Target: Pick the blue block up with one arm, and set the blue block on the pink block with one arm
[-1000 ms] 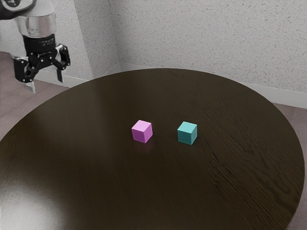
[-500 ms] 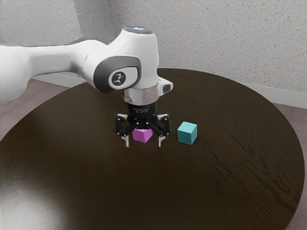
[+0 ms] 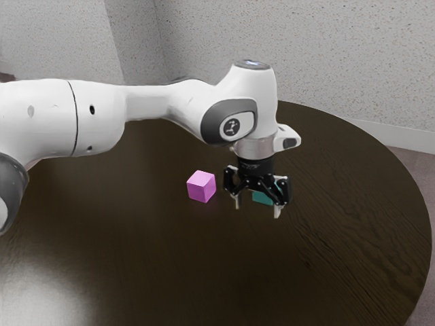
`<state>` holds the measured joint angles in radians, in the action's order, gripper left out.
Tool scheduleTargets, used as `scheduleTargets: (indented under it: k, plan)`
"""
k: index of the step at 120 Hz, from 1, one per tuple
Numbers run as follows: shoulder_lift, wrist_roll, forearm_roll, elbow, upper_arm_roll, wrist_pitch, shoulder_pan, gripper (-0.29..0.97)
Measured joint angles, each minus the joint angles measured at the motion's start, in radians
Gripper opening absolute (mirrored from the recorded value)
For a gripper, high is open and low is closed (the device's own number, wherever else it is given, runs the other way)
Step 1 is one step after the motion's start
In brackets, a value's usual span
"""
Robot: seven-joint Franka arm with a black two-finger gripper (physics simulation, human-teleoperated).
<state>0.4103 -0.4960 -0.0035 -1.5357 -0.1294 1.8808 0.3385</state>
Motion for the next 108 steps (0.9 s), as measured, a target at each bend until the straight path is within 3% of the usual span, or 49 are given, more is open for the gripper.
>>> scheduleTargets:
  k: [25, 62, 108]
  plan:
    - [0.102, 0.162, 0.002, 0.097, 0.001, 0.006, -0.053, 0.68]
    - [0.323, 0.364, 0.002, 0.378, -0.001, 0.017, -0.110, 0.68]
    - [0.457, 0.520, -0.004, 0.503, -0.007, 0.096, -0.153, 0.68]
